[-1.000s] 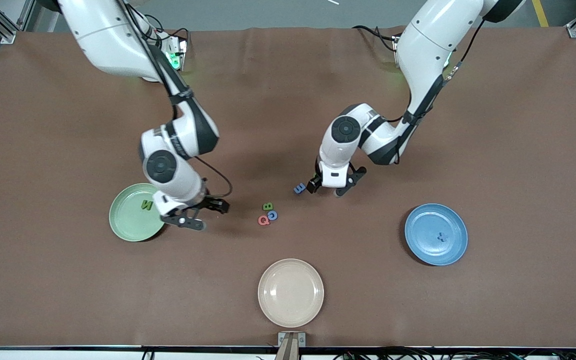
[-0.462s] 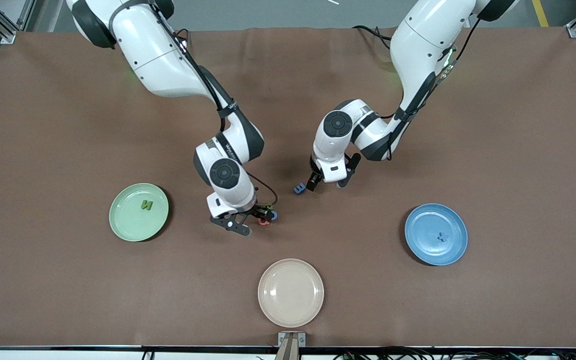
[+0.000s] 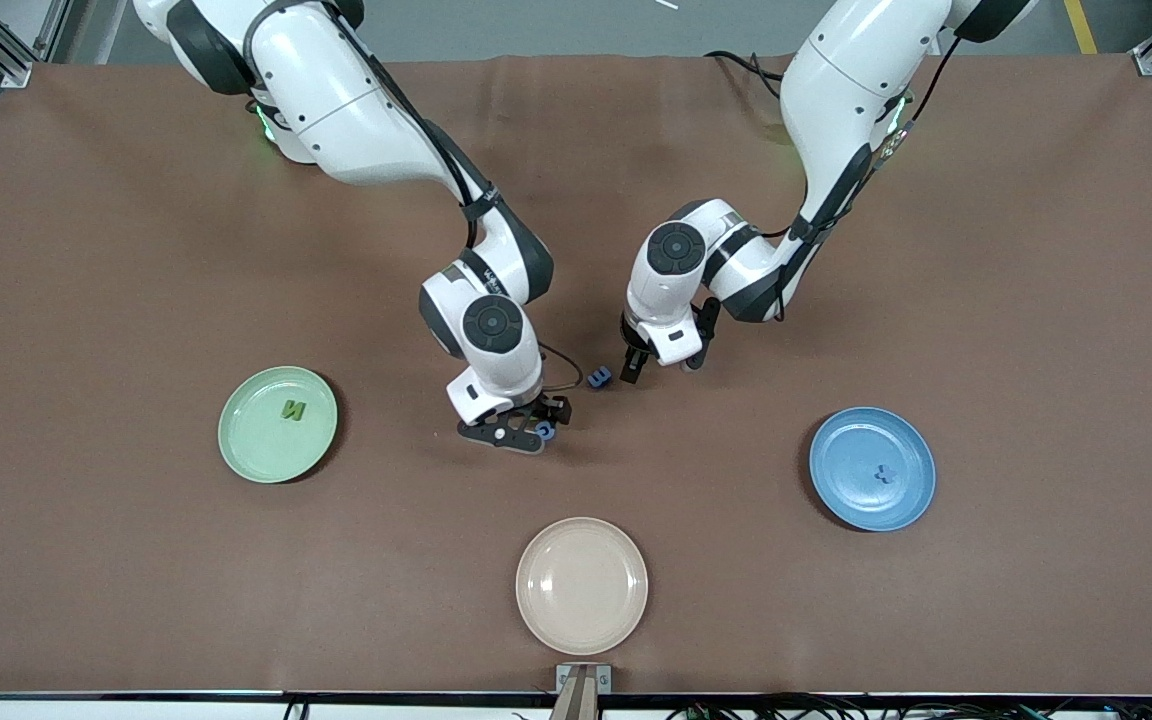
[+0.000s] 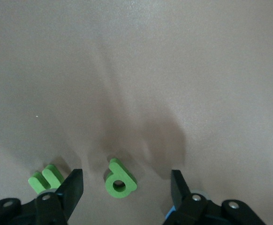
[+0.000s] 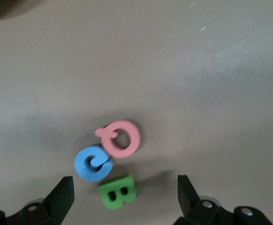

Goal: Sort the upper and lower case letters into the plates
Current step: 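Drop the d in the blue plate while the right gripper drops B in green plate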

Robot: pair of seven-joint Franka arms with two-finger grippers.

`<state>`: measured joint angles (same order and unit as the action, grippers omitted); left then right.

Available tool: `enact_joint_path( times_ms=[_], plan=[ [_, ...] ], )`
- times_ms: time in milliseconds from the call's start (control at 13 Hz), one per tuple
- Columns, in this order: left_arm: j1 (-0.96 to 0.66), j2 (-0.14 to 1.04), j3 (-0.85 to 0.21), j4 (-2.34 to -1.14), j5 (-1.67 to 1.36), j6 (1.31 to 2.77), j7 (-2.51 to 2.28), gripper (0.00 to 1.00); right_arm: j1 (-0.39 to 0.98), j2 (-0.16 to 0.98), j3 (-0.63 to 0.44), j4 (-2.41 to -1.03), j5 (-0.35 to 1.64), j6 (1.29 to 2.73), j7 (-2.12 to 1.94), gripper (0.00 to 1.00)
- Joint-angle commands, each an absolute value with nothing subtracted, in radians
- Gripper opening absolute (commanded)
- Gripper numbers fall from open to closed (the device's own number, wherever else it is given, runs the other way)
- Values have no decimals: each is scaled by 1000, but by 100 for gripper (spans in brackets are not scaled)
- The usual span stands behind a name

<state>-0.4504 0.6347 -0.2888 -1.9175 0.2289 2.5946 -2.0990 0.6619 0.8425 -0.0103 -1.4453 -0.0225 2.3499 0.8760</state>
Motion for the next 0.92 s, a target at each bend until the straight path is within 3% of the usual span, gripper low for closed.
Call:
enact_joint_path(
  times_ms=[0, 77, 231, 462, 615, 846],
  plan=[
    [-460, 626, -270, -1911, 267, 2599, -2129, 58, 689, 848, -17, -1440, -40, 2355, 839, 90],
    [-460, 630, -268, -1910, 284, 2597, -2129, 48, 693, 847, -17, -1442, -44, 2356, 835, 83],
    [-460, 641, -270, -1910, 328, 2597, -2125, 3, 693, 847, -17, -1450, -46, 2365, 790, 73],
    [-445, 637, -270, -1893, 392, 2585, -2102, 0, 686, 845, -18, -1462, -48, 2373, 720, 67],
    [-425, 638, -268, -1832, 403, 2499, -2042, 0, 686, 845, -18, -1462, -51, 2373, 704, 61],
    [-345, 620, -271, -1731, 397, 2349, -1871, 0, 683, 845, -18, -1476, -51, 2373, 692, 40]
  ],
)
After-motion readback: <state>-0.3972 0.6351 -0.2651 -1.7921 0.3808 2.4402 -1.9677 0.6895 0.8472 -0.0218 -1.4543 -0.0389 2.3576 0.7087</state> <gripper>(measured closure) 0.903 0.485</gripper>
